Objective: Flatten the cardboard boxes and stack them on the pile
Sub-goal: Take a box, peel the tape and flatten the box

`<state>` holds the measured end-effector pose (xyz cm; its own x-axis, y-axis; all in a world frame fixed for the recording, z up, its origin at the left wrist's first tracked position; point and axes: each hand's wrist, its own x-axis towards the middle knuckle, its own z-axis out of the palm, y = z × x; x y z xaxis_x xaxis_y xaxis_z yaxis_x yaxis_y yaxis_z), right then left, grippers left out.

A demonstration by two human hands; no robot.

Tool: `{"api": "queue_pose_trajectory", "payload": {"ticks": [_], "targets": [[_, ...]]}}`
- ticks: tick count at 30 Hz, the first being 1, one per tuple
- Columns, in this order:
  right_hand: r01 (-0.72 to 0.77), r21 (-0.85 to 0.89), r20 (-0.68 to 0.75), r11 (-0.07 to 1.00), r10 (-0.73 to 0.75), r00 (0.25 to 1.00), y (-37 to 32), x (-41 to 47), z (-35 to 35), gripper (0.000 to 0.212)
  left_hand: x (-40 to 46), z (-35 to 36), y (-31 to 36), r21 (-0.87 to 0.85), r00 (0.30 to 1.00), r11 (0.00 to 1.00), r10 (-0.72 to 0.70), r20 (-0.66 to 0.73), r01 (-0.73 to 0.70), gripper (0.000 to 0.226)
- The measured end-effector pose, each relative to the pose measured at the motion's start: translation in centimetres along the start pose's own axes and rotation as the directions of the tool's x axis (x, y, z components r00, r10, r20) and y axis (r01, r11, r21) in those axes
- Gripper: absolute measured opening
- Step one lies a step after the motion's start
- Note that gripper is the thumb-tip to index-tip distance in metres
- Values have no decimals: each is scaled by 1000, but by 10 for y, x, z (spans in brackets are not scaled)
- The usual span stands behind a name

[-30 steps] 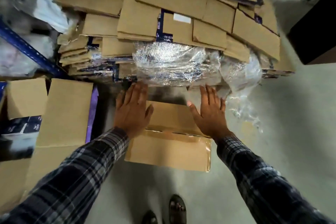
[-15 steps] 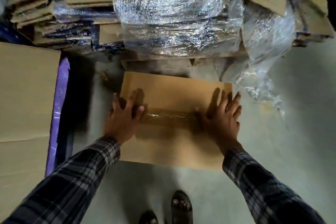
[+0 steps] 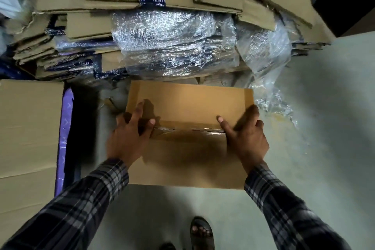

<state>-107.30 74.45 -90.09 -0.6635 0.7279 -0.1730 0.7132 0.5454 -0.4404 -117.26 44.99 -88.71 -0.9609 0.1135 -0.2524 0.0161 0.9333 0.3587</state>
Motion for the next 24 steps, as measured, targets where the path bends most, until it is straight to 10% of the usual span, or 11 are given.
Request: {"api": "queue_pose_trajectory", "payload": {"ticks": [12, 24], "targets": [[-147, 50, -206, 988, 154, 966, 157, -33, -205, 116, -102, 8, 194, 8, 953, 953, 301, 13, -301, 72], [-409, 77, -288, 909, 413, 864, 454, -83, -198, 127, -220, 239, 330, -100, 851, 857, 514, 111, -505, 63]]}}
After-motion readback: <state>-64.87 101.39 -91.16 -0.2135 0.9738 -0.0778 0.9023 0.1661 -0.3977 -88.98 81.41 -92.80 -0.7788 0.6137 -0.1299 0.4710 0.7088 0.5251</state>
